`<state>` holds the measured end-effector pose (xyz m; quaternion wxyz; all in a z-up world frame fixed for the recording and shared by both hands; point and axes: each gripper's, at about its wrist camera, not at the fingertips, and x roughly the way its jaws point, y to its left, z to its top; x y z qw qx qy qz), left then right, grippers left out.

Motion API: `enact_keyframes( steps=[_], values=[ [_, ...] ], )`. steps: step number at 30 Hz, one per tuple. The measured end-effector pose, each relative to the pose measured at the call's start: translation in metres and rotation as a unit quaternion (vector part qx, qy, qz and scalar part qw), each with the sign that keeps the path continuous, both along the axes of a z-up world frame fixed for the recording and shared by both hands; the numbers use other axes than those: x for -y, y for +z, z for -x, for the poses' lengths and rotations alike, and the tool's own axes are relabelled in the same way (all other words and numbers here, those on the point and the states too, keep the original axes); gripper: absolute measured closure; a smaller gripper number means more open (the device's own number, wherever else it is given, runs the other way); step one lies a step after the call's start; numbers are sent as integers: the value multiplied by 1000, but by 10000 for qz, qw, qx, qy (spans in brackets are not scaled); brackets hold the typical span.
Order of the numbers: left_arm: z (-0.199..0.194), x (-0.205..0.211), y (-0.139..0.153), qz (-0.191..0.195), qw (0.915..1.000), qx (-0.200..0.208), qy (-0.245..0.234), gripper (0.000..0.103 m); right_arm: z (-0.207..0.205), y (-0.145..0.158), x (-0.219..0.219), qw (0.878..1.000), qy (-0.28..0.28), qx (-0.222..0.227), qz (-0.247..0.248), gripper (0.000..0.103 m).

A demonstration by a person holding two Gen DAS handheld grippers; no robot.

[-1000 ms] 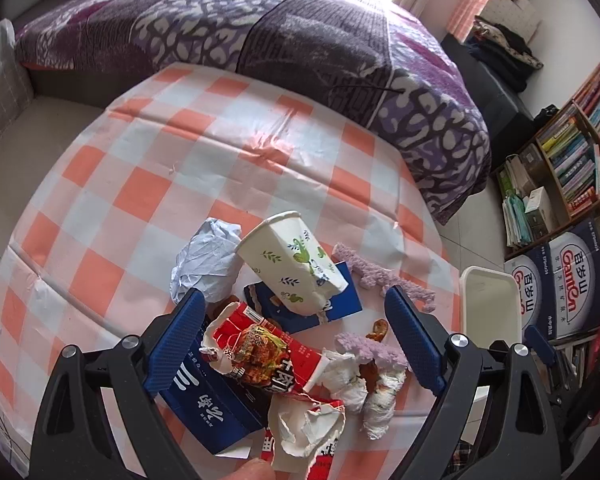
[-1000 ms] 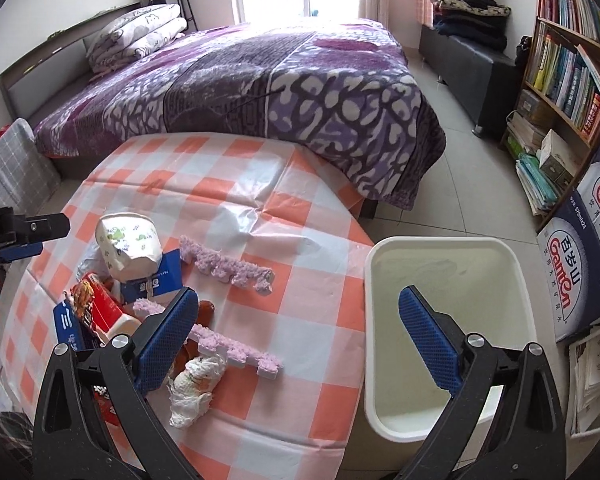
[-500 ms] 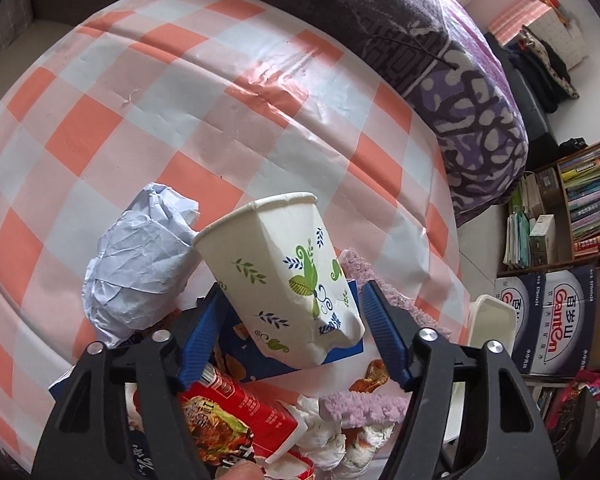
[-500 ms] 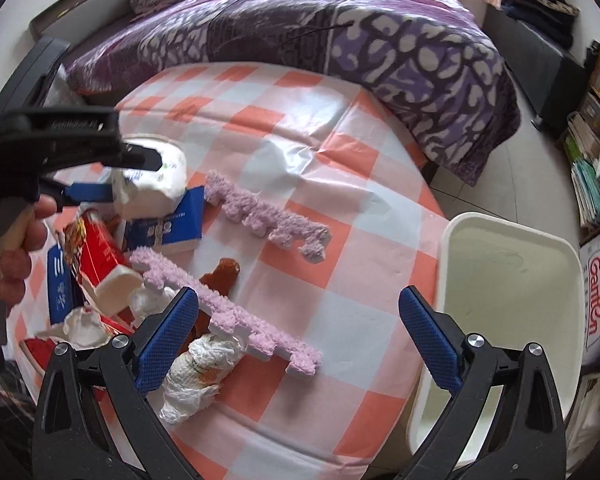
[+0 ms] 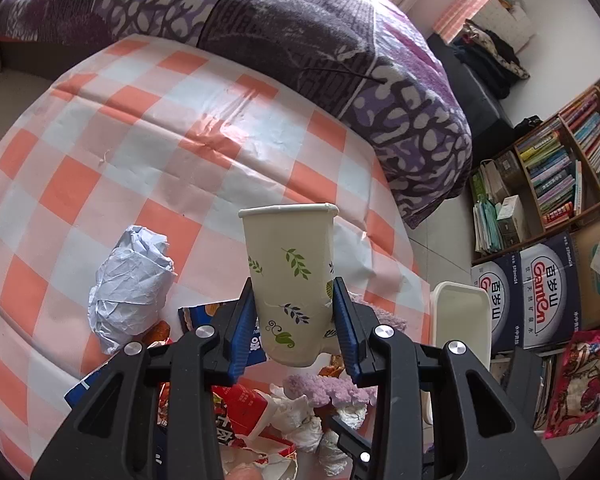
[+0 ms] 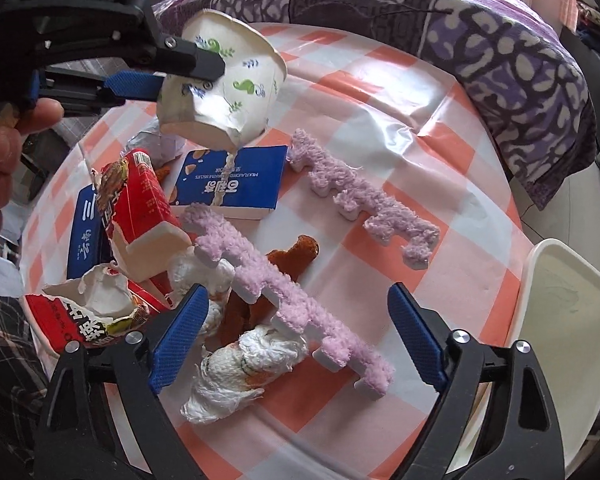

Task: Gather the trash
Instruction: 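Lift the paper cup with the left gripper while the right gripper grasps the pink foam strip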

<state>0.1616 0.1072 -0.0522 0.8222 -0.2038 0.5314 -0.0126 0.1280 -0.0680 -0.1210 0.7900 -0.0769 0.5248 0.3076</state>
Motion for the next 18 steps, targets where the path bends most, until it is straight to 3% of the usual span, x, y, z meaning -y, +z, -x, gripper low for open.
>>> enact_keyframes(
  steps=[6, 8, 13, 18],
  values=[
    [9, 8, 13, -83, 9996, 194, -189, 66, -8, -14, -1, 9990, 28, -408, -177, 58],
    [10, 9, 14, -91, 9995, 218, -216, 66, -7, -13, -2, 9987, 58, -426, -285, 79],
    [15, 11, 16, -72, 9993, 283, -220, 66, -7, -6, -3, 9991, -18, -261, -320, 93],
    [17, 12, 21, -75, 9989, 404, -216, 66, -9, 4, 8, 9975, -284, -211, -608, 93]
  ],
)
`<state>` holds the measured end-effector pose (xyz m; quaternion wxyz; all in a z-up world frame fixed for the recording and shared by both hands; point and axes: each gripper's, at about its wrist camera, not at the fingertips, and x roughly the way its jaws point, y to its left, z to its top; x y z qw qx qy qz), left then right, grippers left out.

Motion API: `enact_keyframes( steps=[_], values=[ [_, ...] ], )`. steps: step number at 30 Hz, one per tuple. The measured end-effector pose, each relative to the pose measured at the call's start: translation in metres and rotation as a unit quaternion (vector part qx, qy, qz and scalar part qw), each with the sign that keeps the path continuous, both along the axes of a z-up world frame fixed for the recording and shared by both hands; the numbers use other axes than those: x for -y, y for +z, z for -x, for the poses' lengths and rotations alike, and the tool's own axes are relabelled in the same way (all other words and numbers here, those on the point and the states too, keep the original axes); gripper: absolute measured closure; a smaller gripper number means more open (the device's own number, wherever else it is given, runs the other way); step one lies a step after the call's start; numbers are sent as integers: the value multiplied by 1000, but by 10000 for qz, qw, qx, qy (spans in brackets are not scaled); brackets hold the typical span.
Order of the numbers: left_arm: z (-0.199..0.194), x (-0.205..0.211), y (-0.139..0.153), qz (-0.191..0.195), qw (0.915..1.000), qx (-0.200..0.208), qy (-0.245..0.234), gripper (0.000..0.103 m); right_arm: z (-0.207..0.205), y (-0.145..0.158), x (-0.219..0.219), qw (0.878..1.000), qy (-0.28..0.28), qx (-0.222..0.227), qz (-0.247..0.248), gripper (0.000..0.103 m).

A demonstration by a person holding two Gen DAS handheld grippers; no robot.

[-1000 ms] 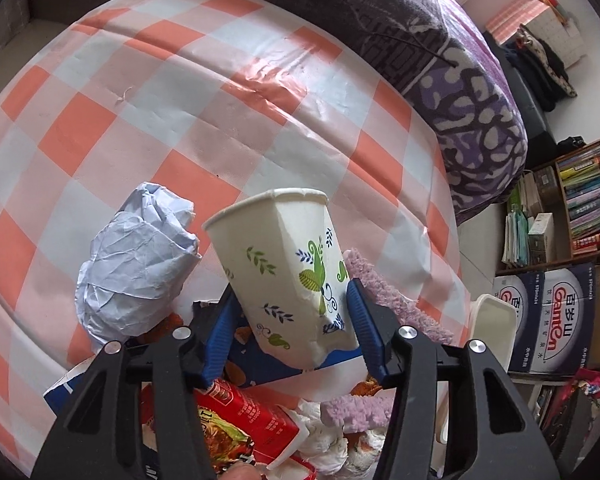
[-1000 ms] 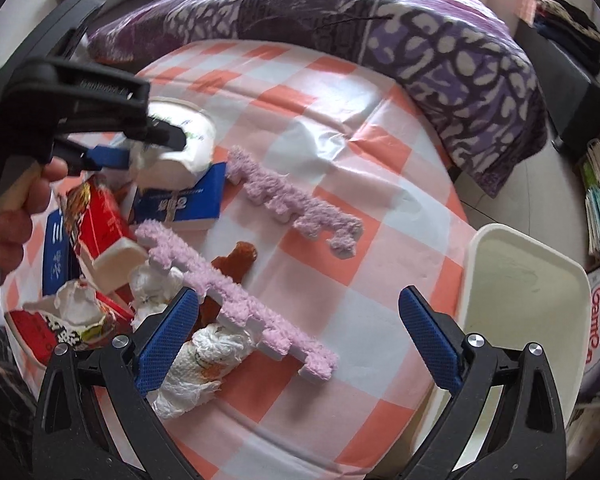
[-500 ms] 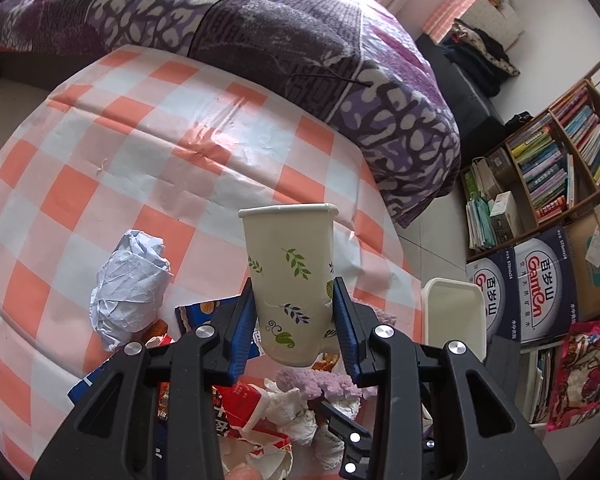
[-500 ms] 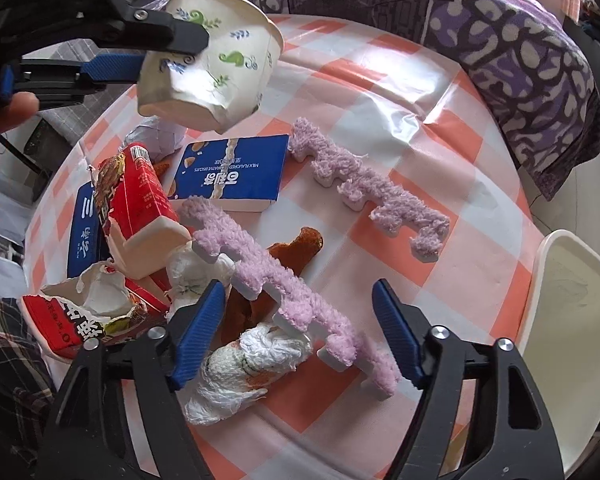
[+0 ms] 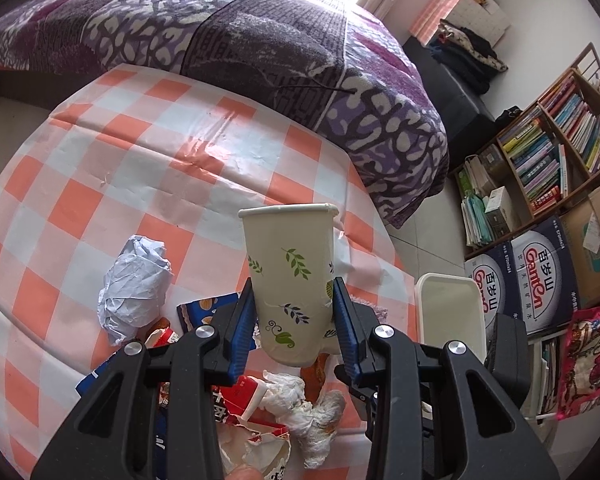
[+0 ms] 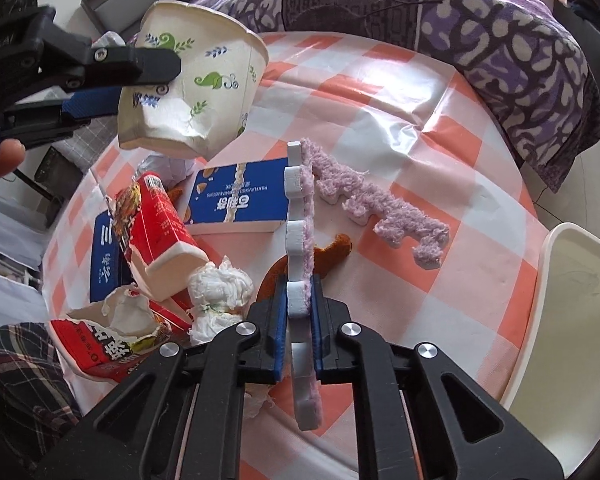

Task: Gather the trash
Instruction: 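Lift the paper cup with the left gripper while the right gripper grasps the pink foam strip, then drop the foam strip into the white bin with the right gripper while the left gripper drops the cup there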

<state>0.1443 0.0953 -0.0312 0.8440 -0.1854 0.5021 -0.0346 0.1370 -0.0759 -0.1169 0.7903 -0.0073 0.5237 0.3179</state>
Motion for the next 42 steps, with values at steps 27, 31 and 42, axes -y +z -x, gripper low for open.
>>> enact_keyframes(
  steps=[27, 31, 42],
  values=[
    [17, 96, 14, -289, 9956, 286, -847, 66, -3, 47, 157, 9447, -3246, 417, -203, 90],
    [23, 120, 11, -322, 9936, 259, -1053, 66, 5, 45, 191, 9230, -3840, 210, -119, 61],
    [29, 210, -3, -206, 9870, -7, -1593, 65, 33, 91, 267, 8584, -5031, 914, -411, 10]
  ],
)
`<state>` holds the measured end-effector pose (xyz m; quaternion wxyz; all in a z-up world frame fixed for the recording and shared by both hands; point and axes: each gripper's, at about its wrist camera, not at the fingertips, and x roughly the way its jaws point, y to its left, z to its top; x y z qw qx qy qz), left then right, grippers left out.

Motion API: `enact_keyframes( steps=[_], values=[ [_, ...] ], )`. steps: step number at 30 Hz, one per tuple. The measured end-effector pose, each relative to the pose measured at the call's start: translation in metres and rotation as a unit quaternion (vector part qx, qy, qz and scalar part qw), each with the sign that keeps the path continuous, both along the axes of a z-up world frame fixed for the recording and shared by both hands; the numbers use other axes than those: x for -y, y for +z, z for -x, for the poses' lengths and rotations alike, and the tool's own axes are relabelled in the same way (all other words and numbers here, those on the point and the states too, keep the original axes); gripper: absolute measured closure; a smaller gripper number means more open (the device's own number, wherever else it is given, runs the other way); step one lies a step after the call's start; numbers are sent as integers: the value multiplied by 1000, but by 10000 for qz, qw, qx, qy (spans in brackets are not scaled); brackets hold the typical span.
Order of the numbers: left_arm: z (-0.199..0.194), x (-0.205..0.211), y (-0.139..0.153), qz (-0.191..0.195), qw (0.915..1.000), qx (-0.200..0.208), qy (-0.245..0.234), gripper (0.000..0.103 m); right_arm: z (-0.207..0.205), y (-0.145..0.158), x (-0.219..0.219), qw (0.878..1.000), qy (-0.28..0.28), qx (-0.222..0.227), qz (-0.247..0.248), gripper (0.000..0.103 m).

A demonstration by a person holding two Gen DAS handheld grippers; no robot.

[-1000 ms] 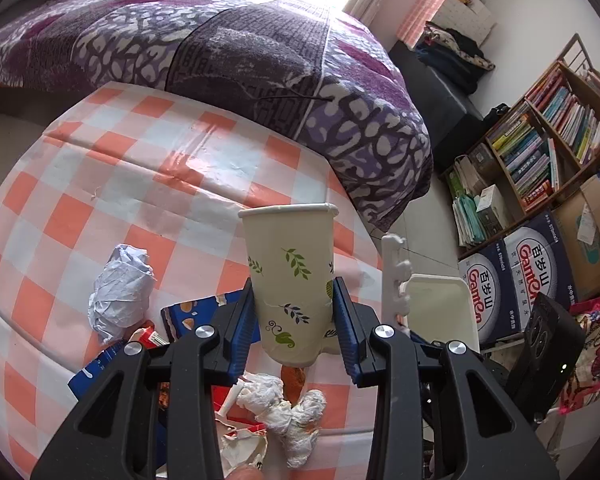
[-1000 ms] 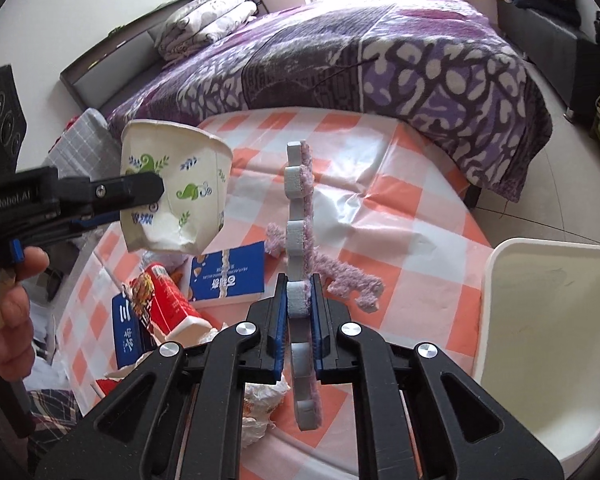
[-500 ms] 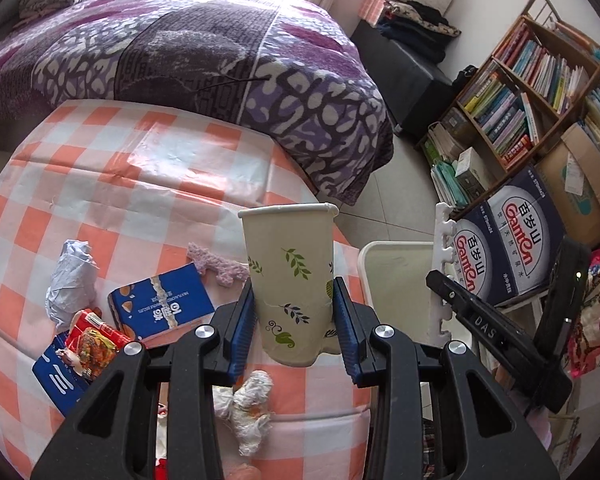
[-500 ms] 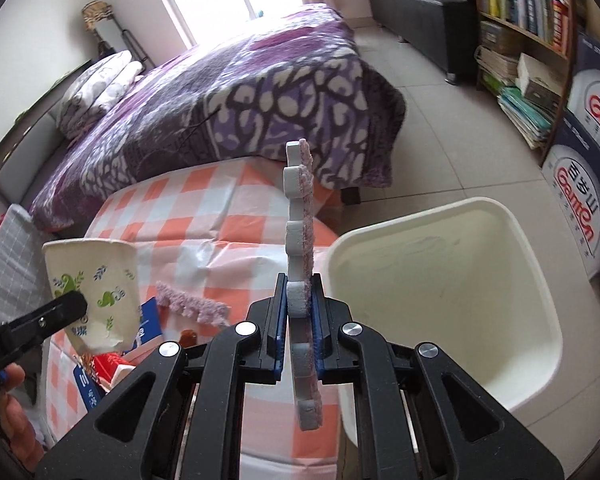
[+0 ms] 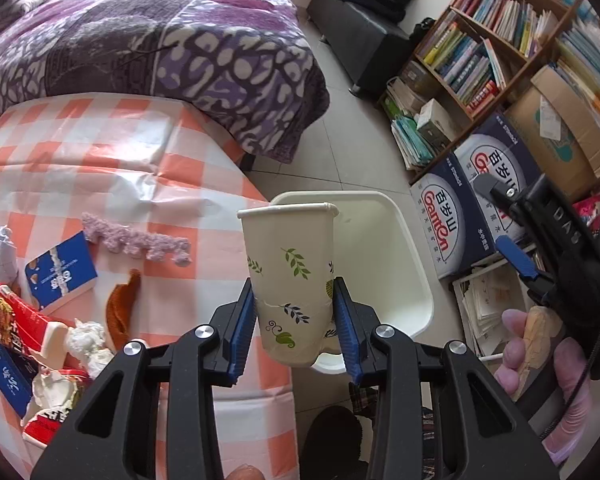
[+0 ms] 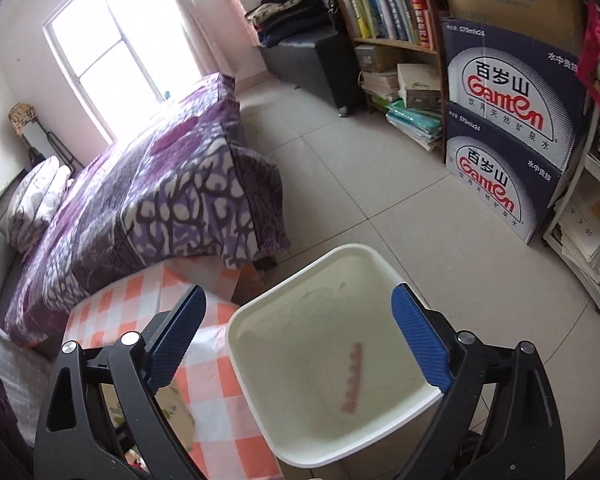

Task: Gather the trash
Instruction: 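Drop the foam strip into the white bin with the right gripper while the left gripper drops the cup there, then grasp the crumpled grey plastic bag with the left gripper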

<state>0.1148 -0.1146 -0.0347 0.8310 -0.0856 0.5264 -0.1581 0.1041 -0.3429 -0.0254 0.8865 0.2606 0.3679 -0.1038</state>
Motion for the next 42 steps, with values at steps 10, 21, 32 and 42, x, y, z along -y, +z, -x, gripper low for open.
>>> enact_keyframes(
  steps=[10, 21, 32, 42],
  values=[
    [-3, 66, -11, 180, 9988, -289, -362, 63, 26, 21, 50, 9944, -786, 625, -328, 7],
    [-3, 19, -16, -670, 9976, -132, -132, 38, 23, 23, 34, 9943, -543, 849, -333, 7],
    [-20, -116, -26, -1837, 9797, -327, 736, 37, -7, 4, -58, 9976, 624, 271, 142, 7],
    [-44, -245, -56, -2142, 9585, -1152, 1489, 37, -34, -25, -179, 9644, 2629, -257, 151, 7]
  ],
)
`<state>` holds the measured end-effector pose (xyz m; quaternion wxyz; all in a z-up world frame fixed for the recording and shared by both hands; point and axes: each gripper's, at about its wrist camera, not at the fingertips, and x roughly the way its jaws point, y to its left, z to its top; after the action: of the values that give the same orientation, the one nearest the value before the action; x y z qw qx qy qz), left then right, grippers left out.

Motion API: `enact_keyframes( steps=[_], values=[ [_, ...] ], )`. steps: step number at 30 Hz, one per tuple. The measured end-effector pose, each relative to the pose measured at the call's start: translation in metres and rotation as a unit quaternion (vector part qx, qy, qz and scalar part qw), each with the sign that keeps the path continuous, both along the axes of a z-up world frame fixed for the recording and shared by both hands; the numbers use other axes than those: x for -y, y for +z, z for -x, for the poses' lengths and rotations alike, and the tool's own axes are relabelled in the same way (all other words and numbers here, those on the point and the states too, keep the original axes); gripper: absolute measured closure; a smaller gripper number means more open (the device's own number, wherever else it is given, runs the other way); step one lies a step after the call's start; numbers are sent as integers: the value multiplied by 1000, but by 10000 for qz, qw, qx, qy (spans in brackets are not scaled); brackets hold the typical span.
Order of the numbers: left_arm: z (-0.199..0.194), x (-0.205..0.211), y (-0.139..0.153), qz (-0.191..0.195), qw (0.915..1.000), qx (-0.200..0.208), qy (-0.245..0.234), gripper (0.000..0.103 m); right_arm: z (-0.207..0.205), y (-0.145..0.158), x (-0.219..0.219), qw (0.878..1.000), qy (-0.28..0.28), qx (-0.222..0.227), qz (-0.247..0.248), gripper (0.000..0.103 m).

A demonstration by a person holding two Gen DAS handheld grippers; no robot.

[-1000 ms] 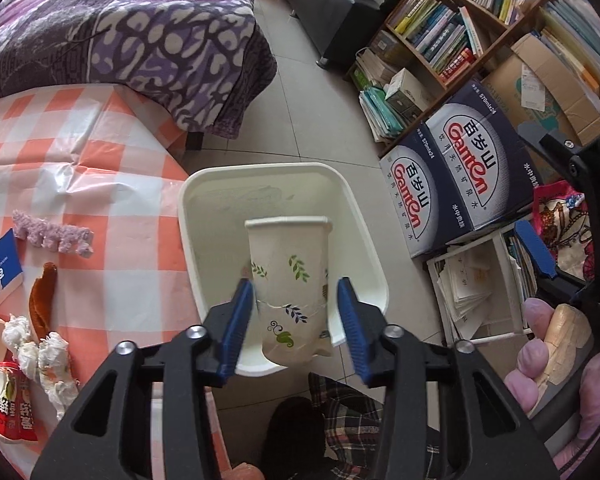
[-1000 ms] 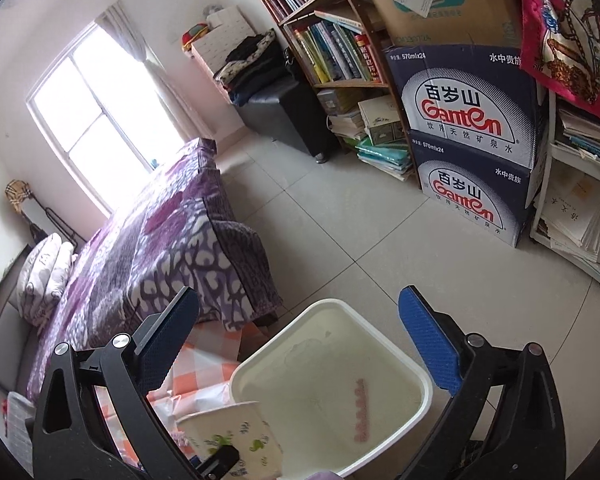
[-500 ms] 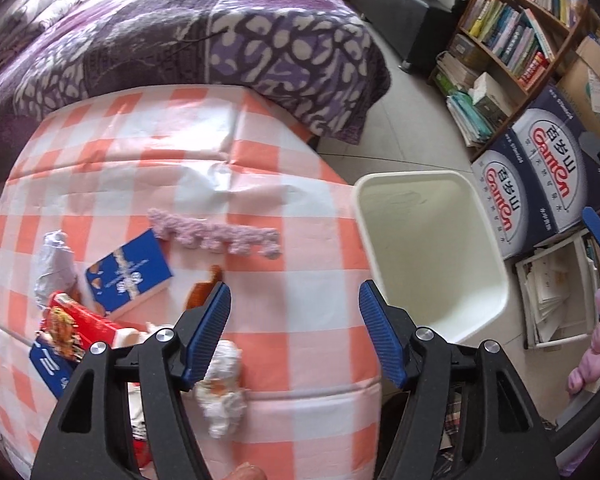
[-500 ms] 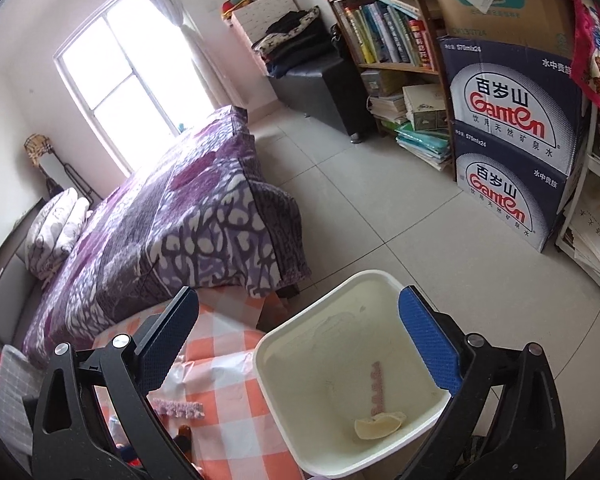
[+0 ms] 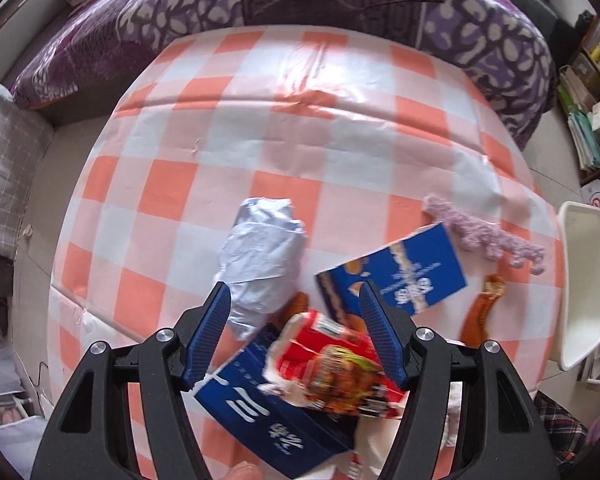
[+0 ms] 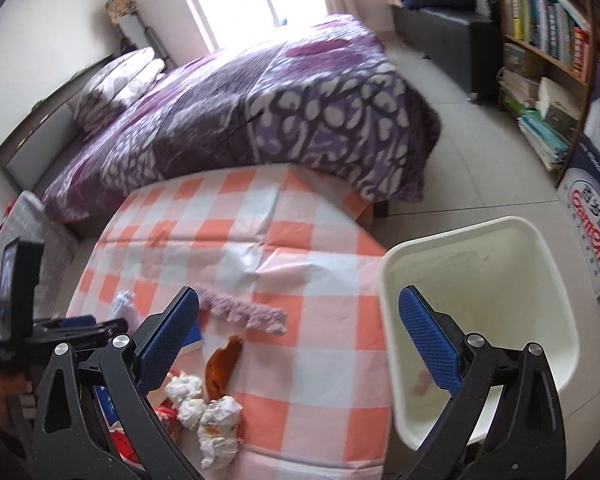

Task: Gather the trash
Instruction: 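Grasp the crumpled grey plastic bag with the left gripper, then grasp the red snack wrapper with the right gripper and lift it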

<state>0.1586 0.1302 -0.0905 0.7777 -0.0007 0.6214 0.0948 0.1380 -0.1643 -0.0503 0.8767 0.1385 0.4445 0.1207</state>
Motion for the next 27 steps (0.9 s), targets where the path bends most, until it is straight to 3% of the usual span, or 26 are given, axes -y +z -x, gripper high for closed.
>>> enact_keyframes(
  steps=[6, 9, 12, 19, 22, 27],
  values=[
    [-5, -48, -31, 531, 9973, -302, 418, 39, -3, -15, -81, 9872, 1554, -301, -177, 7],
    [-4, -62, -37, 833, 9945, -365, 517, 53, 1, -18, -115, 9734, 2261, -331, -162, 7],
    [1, -71, -30, 818, 9948, -232, 566, 57, 7, -22, -148, 9567, 2885, -373, -83, 7],
    [31, -94, 23, 934, 9899, 466, 956, 58, 21, -32, -190, 9302, 3635, -471, 197, 7],
    [45, -101, 43, 1226, 9823, 823, 1150, 58, 22, -38, -199, 9202, 3862, -597, 231, 7],
    [51, -92, 50, 1133, 9842, 866, 1051, 58, 25, -53, -214, 9119, 4008, -737, 485, 7]
  ],
)
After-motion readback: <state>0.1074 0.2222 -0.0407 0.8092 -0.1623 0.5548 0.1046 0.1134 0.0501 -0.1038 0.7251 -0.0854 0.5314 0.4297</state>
